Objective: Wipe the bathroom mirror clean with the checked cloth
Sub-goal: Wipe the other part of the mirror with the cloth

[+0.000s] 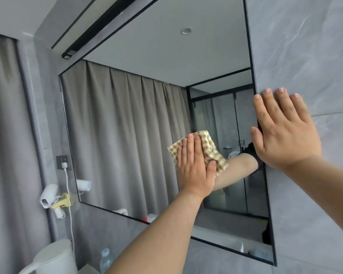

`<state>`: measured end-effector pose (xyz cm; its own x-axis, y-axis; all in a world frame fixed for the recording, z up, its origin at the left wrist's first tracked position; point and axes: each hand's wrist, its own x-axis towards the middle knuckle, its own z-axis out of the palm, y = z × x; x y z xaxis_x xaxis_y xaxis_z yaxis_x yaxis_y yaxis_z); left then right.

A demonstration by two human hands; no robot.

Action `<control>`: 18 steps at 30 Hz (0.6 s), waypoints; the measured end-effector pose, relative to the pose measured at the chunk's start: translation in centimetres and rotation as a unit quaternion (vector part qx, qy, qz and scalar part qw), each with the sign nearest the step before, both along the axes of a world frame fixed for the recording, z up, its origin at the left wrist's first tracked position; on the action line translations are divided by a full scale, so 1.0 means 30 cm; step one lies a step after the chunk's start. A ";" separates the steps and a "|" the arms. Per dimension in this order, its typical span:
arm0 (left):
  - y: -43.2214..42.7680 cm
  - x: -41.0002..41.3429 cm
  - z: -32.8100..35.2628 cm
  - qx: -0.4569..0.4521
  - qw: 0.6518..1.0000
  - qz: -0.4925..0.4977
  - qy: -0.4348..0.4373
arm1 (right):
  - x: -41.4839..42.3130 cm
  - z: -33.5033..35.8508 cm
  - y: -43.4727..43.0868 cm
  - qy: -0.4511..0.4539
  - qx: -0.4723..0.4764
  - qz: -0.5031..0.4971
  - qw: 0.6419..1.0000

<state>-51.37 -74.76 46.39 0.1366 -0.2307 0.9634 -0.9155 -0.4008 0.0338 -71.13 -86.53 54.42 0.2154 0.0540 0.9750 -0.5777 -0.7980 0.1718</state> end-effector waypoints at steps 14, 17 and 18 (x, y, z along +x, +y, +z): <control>0.151 0.286 -0.475 -0.305 0.840 -0.020 0.449 | 0.021 -0.033 -0.017 -0.001 -0.025 0.017 1.000; 0.213 0.463 -0.479 -0.370 0.760 -0.015 0.534 | 0.029 -0.032 -0.034 0.006 -0.007 0.030 0.999; 0.233 0.521 -0.482 -0.377 0.746 -0.015 0.549 | 0.032 -0.030 -0.038 0.006 0.007 0.042 0.999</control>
